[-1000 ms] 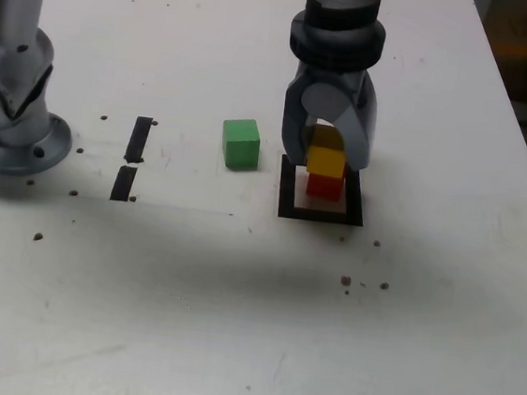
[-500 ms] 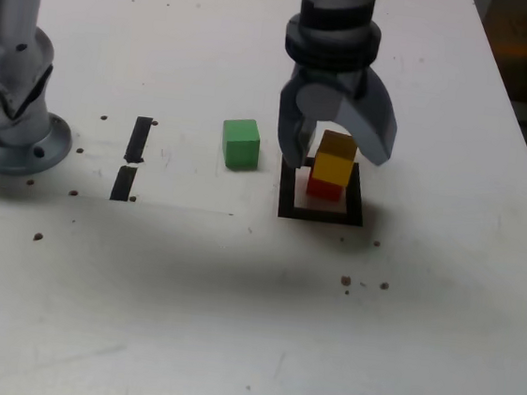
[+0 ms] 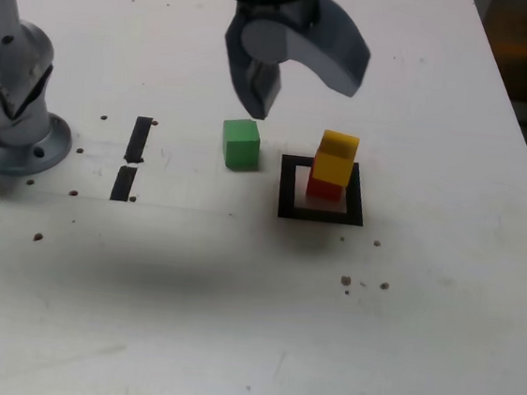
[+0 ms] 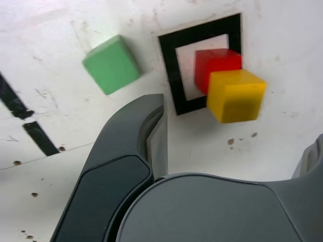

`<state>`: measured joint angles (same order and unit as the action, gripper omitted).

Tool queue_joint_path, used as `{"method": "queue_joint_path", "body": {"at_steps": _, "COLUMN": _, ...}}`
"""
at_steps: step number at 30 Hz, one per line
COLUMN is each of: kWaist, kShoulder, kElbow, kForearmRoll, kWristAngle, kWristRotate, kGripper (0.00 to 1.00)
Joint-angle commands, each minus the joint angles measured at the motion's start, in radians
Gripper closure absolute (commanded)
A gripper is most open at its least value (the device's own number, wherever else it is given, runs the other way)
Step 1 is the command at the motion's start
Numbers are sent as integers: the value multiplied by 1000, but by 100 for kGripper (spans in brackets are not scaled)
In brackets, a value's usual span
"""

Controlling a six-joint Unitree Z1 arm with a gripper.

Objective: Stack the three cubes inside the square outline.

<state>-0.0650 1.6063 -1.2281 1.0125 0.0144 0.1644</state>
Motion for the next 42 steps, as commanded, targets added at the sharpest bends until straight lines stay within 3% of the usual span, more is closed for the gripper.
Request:
{"method": "queue_joint_path", "body": {"at_steps": 1, "kWaist": 2, "kShoulder": -31, "kElbow": 28, "kForearmRoll": 3, "kWristAngle": 10, "kWristRotate": -5, "kGripper": 0}}
{"method": "queue_joint_path", "body": {"at_steps": 10, "kWaist": 72, "kShoulder": -68, "kElbow": 159, "kForearmRoll": 0, "kWristAngle": 9, "kWristRotate": -9, "kGripper": 1}}
{"method": "queue_joint_path", "body": {"at_steps": 16, "kWaist": 133, "kShoulder": -51, "kElbow": 234, "kForearmRoll": -64, "kWristAngle": -13, "kWristRotate": -4, "kGripper": 1}}
{"method": "queue_joint_path", "body": {"at_steps": 22, "kWaist": 172, "kShoulder": 1, "kElbow": 255, "kForearmRoll": -113, "kWristAngle": -40, "kWristRotate": 13, "kGripper": 1}}
{"method": "queue_joint_path", "body": {"at_steps": 42, "kWaist": 211, "kShoulder": 176, "kElbow": 250, "kForearmRoll": -173, "kWristAngle": -34, "kWristRotate": 33, "kGripper": 10}}
